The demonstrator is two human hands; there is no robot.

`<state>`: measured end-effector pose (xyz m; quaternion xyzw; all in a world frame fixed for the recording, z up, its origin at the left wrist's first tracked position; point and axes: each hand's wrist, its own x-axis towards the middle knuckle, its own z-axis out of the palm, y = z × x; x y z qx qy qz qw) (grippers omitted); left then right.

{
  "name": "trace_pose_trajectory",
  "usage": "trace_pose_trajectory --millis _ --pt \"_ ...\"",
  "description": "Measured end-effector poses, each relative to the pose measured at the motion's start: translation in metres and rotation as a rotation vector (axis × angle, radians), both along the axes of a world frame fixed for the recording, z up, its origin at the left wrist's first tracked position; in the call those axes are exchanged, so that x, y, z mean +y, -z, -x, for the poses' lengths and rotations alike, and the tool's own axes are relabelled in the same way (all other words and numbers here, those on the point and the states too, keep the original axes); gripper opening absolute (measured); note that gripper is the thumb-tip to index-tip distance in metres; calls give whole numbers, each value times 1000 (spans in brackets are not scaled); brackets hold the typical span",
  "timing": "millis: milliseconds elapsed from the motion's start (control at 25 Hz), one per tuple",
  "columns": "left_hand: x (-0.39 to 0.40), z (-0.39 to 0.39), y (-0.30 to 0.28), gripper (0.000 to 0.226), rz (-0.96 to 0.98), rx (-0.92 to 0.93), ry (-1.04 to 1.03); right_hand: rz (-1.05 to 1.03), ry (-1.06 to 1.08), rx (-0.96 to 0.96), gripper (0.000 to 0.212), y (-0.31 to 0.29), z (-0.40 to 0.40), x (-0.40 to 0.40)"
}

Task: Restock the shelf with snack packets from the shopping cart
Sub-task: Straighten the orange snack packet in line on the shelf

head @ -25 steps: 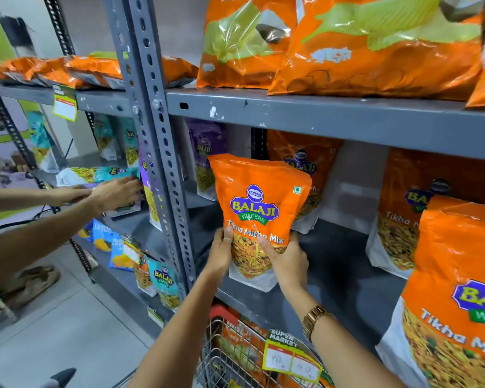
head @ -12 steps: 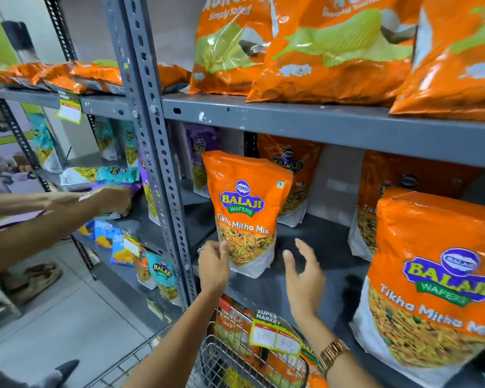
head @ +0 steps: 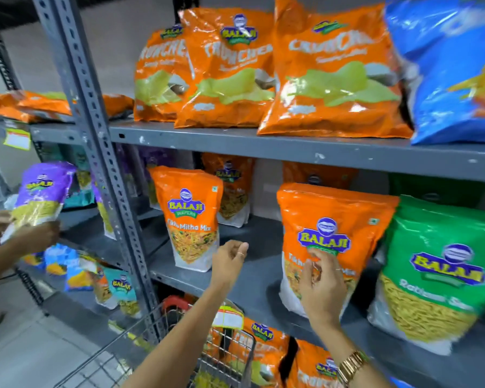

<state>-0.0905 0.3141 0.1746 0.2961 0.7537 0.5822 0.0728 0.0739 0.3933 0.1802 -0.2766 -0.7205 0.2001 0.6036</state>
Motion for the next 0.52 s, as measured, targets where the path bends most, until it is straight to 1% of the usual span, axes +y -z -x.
trace_pose_trajectory --millis 80,120,240,320,360,440,520 --pt "9 -22 1 20 25 3 69 100 71 -25 17 6 -22 10" --pt "14 -33 1 22 36 -4 107 169 108 -56 21 9 -32 16" --pt "28 -58 0 35 107 -13 245 346 142 -147 48 19 -50 29" --pt "34 -71 0 44 113 -89 347 419 98 -194 65 25 -57 34" --pt "36 -75 0 48 110 -134 372 449 53 -210 69 28 -59 35" --pt "38 -79 4 56 108 -215 370 473 -52 -242 65 34 -59 35" --pt "38 -79 9 55 113 -259 336 469 -101 -262 59 37 -57 34"
